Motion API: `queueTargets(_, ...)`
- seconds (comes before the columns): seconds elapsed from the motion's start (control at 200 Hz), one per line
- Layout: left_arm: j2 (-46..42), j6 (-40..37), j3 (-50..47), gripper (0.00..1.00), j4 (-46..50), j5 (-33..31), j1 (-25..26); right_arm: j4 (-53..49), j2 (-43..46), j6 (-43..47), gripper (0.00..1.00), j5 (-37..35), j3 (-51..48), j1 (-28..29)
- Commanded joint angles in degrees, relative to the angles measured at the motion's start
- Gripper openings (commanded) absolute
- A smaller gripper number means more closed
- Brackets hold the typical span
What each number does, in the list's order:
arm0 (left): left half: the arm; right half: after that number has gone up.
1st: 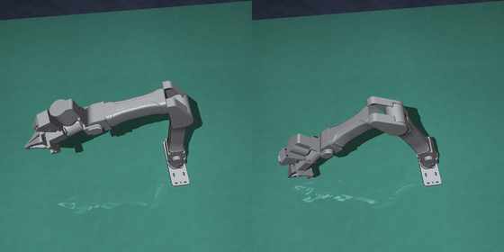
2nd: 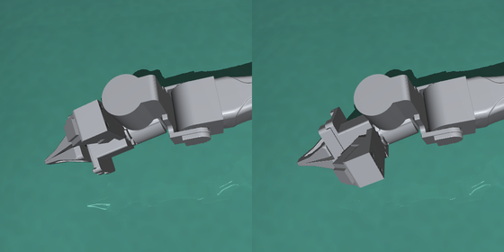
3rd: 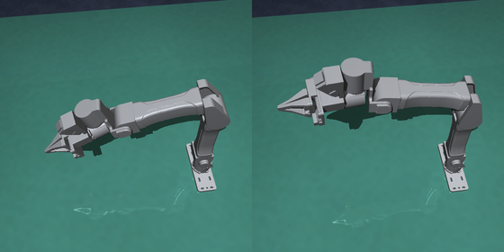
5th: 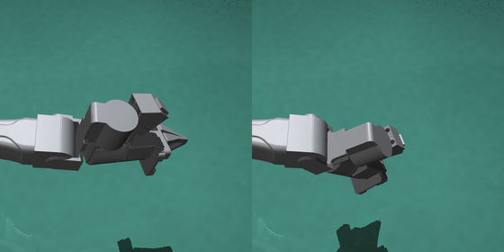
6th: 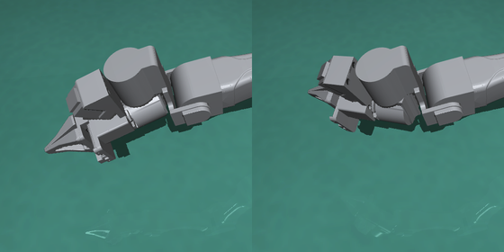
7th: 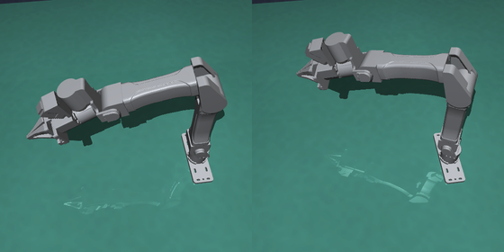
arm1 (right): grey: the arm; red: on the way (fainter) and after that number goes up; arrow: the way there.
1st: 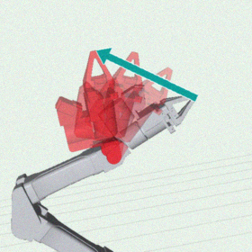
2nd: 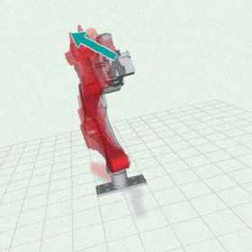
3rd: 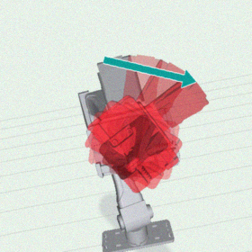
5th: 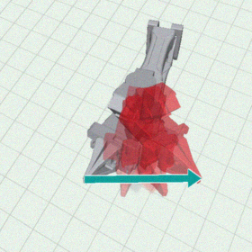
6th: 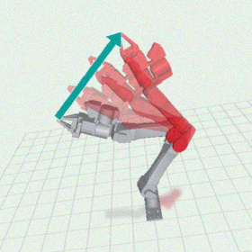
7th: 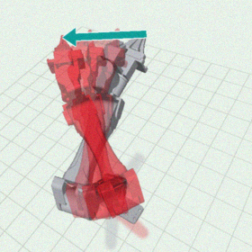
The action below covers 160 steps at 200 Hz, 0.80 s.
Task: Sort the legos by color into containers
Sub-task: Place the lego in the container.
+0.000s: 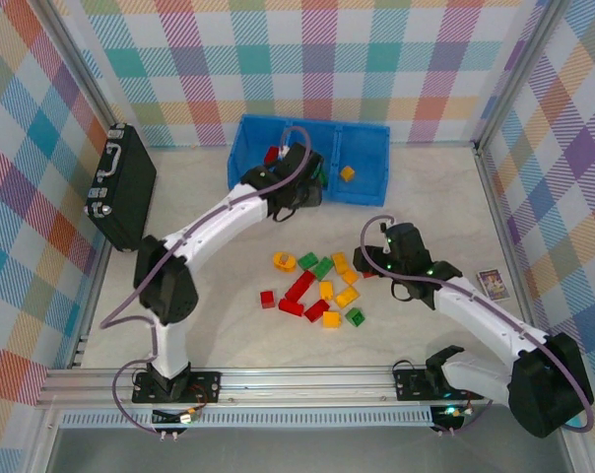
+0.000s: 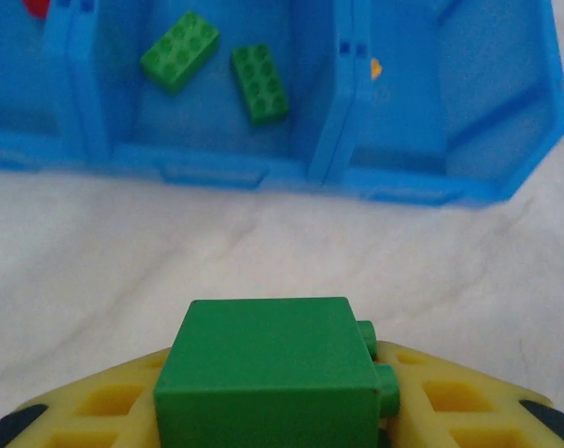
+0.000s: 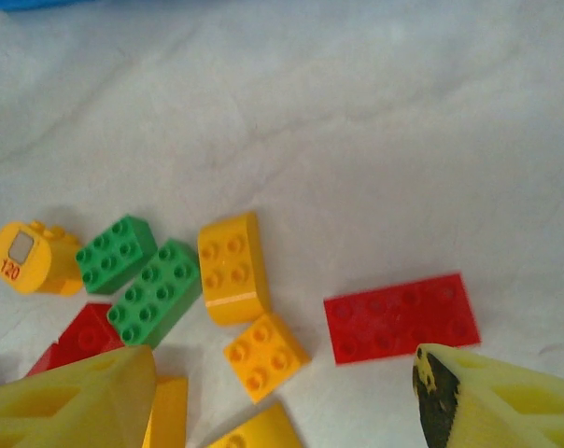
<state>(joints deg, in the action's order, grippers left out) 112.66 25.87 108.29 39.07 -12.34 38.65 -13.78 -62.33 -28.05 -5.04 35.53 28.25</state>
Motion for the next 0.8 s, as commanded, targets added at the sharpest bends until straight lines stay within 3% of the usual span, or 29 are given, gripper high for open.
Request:
queueTargets(0.0, 6.56, -2.23, 8.06, 0.33, -3.79, 3.12, -2.40, 0.79, 1.83, -6.15, 0.73, 4.85, -2.40, 0.39)
queueTargets(0.16, 17.50, 0.49, 16.58, 0.33, -6.10, 5.82, -5.66, -0.43, 3.29, -8.50, 0.73, 5.04, -4.85, 0.39)
queueTargets(0.34, 25.33, 7.62, 21.44, 0.35, -11.08, 13.11, -9.83, -2.63, 4.75, -9.23, 0.73, 5.07, -5.54, 0.40)
queueTargets(0.46, 29.49, 8.96, 26.26, 0.44, -11.13, 15.33, -11.04, -3.61, 4.76, -9.38, 0.73, 4.97, -6.08, 0.40)
queueTargets(0.575, 30.95, 10.05, 28.12, 0.58, -11.27, 17.51, -11.71, -3.97, 4.17, -9.34, 0.73, 4.94, -5.85, 0.40)
queueTargets(0.795, 25.96, 8.93, 25.12, 0.61, -14.38, 20.82, -12.55, -3.06, 1.59, -7.50, 0.73, 5.94, -3.20, 0.36)
